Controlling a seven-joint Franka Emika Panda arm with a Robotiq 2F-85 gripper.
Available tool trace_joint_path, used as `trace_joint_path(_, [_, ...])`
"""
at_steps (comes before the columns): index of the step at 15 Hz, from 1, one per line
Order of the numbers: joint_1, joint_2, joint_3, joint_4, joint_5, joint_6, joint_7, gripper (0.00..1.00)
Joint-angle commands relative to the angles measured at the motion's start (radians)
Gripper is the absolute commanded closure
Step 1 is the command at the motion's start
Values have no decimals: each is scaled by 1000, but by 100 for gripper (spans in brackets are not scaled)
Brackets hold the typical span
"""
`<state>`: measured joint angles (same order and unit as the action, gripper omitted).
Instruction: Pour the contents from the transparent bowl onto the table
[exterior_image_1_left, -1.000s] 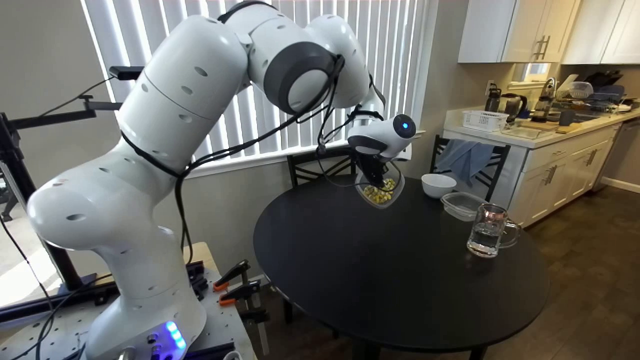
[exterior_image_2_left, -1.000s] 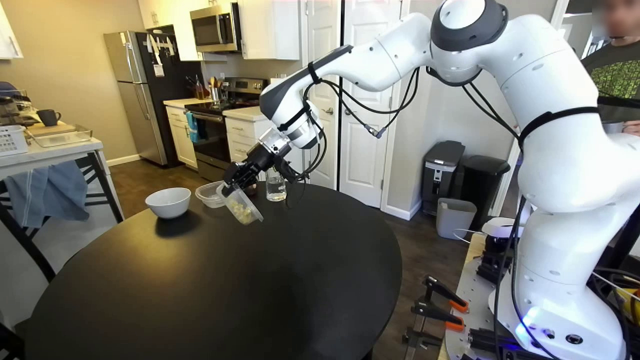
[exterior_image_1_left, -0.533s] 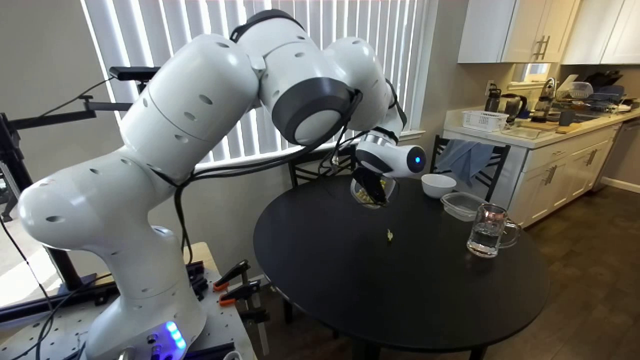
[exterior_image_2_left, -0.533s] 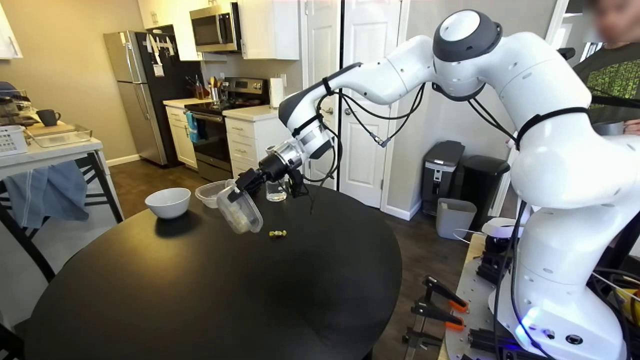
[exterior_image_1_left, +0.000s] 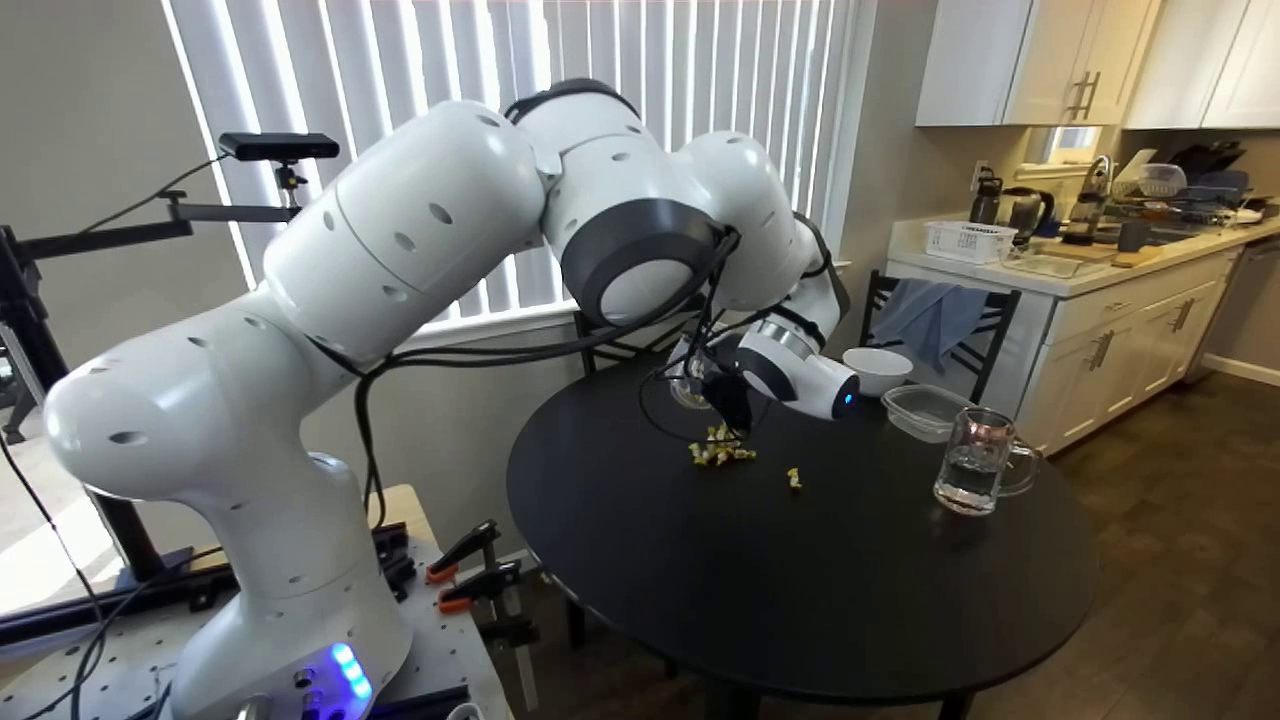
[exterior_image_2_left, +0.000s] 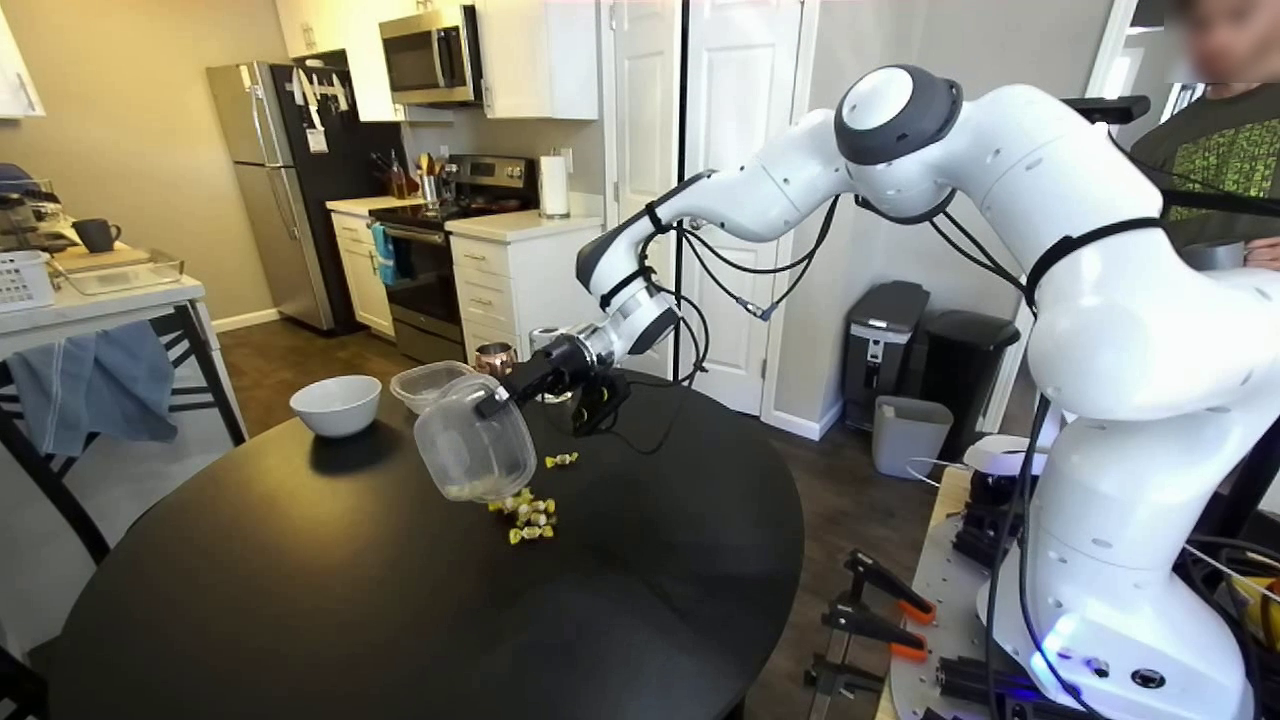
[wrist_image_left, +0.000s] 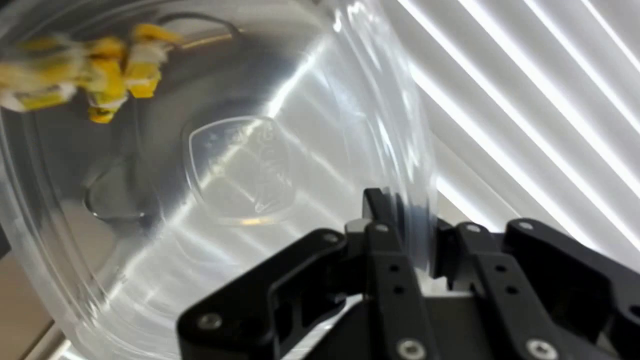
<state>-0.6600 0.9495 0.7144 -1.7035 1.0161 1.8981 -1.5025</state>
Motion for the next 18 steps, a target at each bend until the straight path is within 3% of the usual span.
trace_joint_path(1, [120, -5, -154, 90, 98, -242, -58, 99])
trace_joint_path(4, [244, -20, -314, 145, 193, -376, -35, 99])
trace_joint_path(9, [446, -87, -540, 149, 264, -261, 50, 99])
trace_joint_path(13, [548, -115, -631, 150, 237, -175, 165, 99])
trace_joint_path(18, [622, -135, -678, 157, 182, -101, 318, 99])
